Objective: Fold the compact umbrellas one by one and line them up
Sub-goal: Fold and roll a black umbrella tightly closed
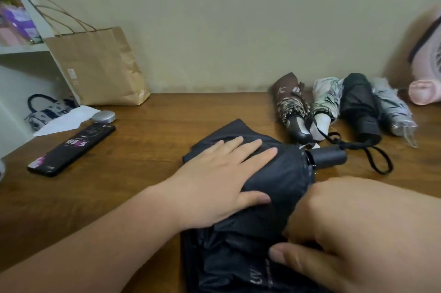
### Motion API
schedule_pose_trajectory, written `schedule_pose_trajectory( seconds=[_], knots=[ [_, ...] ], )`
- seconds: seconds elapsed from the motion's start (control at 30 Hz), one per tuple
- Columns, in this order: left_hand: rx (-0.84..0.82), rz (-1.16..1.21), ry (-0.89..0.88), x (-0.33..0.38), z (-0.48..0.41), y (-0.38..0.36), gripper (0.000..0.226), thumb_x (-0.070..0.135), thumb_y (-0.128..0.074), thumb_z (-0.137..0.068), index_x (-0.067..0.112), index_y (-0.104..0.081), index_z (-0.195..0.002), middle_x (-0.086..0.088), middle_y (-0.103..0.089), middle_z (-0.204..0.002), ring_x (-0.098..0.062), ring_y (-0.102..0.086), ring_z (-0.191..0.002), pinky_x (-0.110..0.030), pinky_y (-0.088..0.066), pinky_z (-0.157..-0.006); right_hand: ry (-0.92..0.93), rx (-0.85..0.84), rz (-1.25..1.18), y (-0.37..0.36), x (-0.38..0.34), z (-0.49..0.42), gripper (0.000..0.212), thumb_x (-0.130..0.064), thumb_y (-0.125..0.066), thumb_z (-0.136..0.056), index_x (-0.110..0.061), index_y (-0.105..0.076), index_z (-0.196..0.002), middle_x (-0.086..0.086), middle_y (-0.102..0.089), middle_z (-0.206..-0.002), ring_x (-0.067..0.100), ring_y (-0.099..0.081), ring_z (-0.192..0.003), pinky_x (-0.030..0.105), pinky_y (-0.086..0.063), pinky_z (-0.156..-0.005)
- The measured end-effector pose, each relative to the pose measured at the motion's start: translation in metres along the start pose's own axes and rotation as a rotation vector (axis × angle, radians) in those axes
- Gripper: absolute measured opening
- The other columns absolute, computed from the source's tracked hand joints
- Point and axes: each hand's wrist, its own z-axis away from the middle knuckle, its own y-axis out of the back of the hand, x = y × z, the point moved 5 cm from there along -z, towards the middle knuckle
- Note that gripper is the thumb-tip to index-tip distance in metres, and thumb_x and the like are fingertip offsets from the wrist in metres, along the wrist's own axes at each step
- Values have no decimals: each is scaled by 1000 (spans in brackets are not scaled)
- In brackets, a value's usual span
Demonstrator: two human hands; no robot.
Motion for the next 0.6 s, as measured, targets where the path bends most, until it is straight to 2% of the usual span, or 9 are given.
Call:
schedule_pose_trajectory(
  seconds=[0.07, 0.13, 0.2, 0.27, 0.33, 0.4, 0.43, 0.5, 0.6],
  knots=[
    [6, -32, -36, 2, -1, -2, 74, 74, -19, -95, 52, 18, -155, 16, 16, -170, -12, 17, -156, -38, 5, -128, 27, 45, -166, 30, 11, 2, 56, -76, -26, -88, -41, -67, -105, -14, -70, -91, 7, -66, -82, 33, -56, -71],
    [0, -31, -71, 3, -3, 0, 71, 70, -22, -99, 50, 14, -157, 15, 17, -170, -10, 19, -156, -36, 7, -128, -5, 291, -448, 46, 25, -2, 32, -53, -54, -97, -31, -75, -86, -11, -71, -74, 11, -68, -67, 37, -55, -60],
    [34, -8, -101, 7, -3, 3, 72, 63, -29, -103, 43, 9, -160, 13, 14, -170, -8, 17, -155, -32, 11, -126, -147, 548, -625, 51, 46, -15, 24, -34, -65, -94, -22, -76, -76, -6, -73, -68, 14, -70, -63, 43, -58, -63],
    [127, -13, -134, 11, 1, 3, 71, 58, -33, -103, 32, -4, -164, 9, -1, -171, -11, 4, -155, -27, 8, -122, -298, 643, -664, 50, 64, -44, 18, -28, -66, -93, -20, -77, -81, -5, -75, -73, 14, -72, -72, 43, -60, -74],
    [213, -71, -158, 15, 5, 0, 68, 53, -38, -100, 20, -30, -158, 1, -31, -162, -17, -24, -146, -33, -17, -121, -413, 543, -547, 49, 73, -79, 16, -30, -65, -92, -23, -75, -101, -10, -75, -90, 11, -70, -91, 31, -55, -84],
    [259, -90, -149, 15, 7, -2, 65, 50, -41, -96, 14, -44, -150, -2, -47, -151, -21, -43, -135, -39, -40, -112, -466, 338, -382, 46, 77, -112, 38, -33, -63, -93, -22, -64, -130, -4, -69, -119, 17, -63, -115, 22, -43, -88],
    [264, -92, -157, 16, 7, -2, 66, 50, -41, -95, 14, -45, -150, -3, -48, -150, -22, -46, -134, -40, -43, -110, -495, 236, -331, 42, 77, -125, 48, -34, -62, -94, -19, -57, -140, 2, -63, -133, 22, -59, -124, 22, -40, -91],
    [241, -44, -177, 20, 9, 2, 68, 52, -39, -99, 17, -34, -157, -2, -35, -161, -21, -33, -145, -38, -29, -119, -585, 79, -275, 37, 77, -142, 54, -34, -59, -96, -11, -50, -144, 11, -56, -143, 31, -56, -128, 28, -43, -95],
    [157, 25, -197, 21, 13, 4, 73, 63, -32, -102, 36, -4, -163, 5, 7, -171, -15, 9, -154, -32, 9, -120, -653, 0, -214, 43, 72, -150, 41, -32, -53, -100, -4, -60, -129, 15, -63, -129, 33, -62, -112, 32, -46, -81]
  ],
)
